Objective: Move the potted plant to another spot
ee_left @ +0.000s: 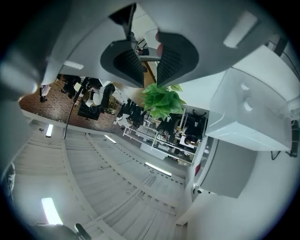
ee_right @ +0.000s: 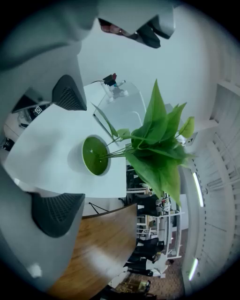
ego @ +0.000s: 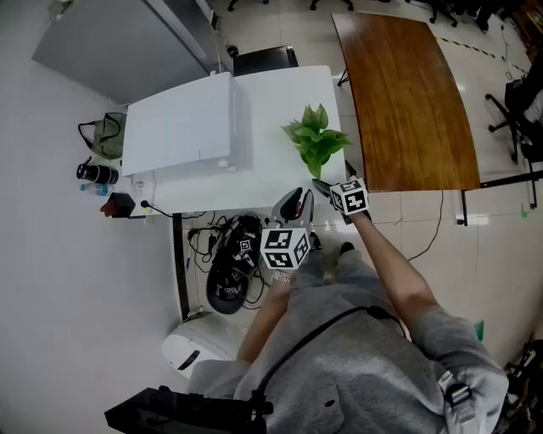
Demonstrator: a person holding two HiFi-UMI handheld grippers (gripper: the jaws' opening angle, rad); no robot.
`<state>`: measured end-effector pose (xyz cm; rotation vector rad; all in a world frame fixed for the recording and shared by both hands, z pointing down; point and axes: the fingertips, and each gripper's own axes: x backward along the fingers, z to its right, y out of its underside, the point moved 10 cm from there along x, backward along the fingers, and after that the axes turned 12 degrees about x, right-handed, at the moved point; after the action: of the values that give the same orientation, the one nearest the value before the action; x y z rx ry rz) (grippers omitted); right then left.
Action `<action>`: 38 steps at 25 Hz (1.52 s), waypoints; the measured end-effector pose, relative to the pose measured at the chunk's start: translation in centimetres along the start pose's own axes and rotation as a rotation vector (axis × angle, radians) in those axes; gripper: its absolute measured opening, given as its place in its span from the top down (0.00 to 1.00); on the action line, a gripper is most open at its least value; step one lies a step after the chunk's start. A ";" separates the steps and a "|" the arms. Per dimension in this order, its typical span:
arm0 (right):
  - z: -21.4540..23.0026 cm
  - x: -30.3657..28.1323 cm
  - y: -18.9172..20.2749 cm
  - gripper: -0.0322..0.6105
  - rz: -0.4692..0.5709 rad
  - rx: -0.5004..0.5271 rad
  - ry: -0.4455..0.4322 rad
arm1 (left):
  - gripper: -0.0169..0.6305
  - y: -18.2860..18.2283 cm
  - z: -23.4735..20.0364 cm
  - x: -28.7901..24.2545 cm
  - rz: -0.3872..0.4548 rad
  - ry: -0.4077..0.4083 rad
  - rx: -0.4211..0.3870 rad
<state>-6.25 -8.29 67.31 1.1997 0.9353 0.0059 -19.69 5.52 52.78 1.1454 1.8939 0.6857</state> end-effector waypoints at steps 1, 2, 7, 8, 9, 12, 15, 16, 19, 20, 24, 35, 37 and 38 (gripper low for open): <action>0.2 -1.1 -0.2 0.10 0.015 0.000 0.000 | 0.82 -0.3 -0.3 -0.2 -0.003 -0.006 0.003; 0.4 -2.1 -0.4 0.08 0.029 0.002 -0.001 | 0.82 -0.6 -0.6 -0.3 -0.006 -0.013 0.007; 1.1 -6.9 -0.7 0.04 0.051 0.053 0.005 | 0.82 -0.9 -2.1 -0.6 -0.030 -0.073 0.030; 1.2 -7.7 -1.0 0.04 0.053 0.065 0.004 | 0.82 -0.8 -2.4 -0.6 -0.032 -0.087 0.034; 1.2 -8.6 -1.2 0.04 0.051 0.076 0.003 | 0.82 -0.7 -2.8 -0.4 -0.034 -0.102 0.039; 1.6 -10.2 -1.0 0.06 0.019 0.138 0.018 | 0.82 -0.3 -3.4 -0.4 -0.033 -0.135 0.063; 1.2 -9.7 -1.4 0.09 0.044 0.165 -0.011 | 0.83 -0.5 -3.8 -0.9 -0.036 -0.134 0.068; 1.2 -9.2 -1.5 0.09 0.061 0.153 -0.023 | 0.83 -0.6 -3.8 -1.2 -0.037 -0.129 0.066; 3.0 -7.0 -1.1 0.09 0.097 0.105 0.029 | 0.83 -1.0 -3.4 -2.6 -0.045 -0.095 0.053; 4.1 -6.1 -0.8 0.10 0.106 0.082 0.059 | 0.83 -1.1 -3.0 -3.3 -0.051 -0.075 0.044; 12.1 0.0 2.1 0.09 0.101 -0.028 0.210 | 0.83 -1.3 0.2 -7.0 -0.075 0.008 -0.007; 27.1 3.8 11.2 0.09 0.086 -0.156 0.431 | 0.83 -1.6 4.7 -13.3 -0.151 0.046 -0.074; 27.7 3.2 11.2 0.09 0.127 -0.168 0.433 | 0.83 -1.3 4.4 -13.5 -0.159 0.033 -0.083; 27.8 3.0 11.1 0.09 0.138 -0.167 0.431 | 0.83 -1.2 4.3 -13.5 -0.163 0.026 -0.086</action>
<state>17.88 -24.19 75.62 1.1240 1.1972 0.4601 -12.97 -6.88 54.36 0.9207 1.9357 0.6874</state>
